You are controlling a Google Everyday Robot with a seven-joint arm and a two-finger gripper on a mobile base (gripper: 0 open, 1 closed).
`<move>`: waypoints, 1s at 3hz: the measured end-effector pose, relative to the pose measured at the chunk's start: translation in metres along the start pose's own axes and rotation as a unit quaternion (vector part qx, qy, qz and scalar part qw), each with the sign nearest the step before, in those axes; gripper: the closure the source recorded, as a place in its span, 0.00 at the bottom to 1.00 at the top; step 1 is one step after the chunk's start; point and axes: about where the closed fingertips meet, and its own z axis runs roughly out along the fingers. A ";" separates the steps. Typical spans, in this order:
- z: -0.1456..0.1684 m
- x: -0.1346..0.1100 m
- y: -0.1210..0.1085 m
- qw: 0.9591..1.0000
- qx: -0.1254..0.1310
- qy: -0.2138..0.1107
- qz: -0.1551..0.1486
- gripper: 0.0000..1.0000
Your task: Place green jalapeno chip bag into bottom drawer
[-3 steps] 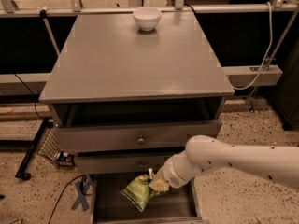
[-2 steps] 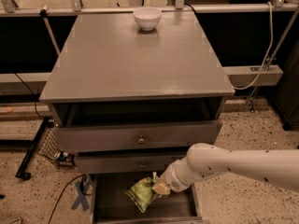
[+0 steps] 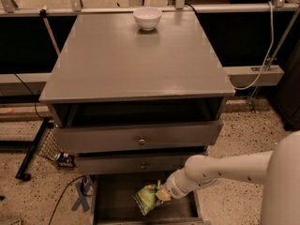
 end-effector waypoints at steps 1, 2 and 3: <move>0.038 0.023 -0.017 0.999 0.000 0.003 0.032 1.00; 0.038 0.023 -0.017 0.999 0.000 0.003 0.032 1.00; 0.056 0.024 -0.024 0.999 -0.002 -0.004 0.034 1.00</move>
Offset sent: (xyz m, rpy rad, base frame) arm 0.0038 -0.0043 -0.0401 -0.0035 0.0285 -0.0484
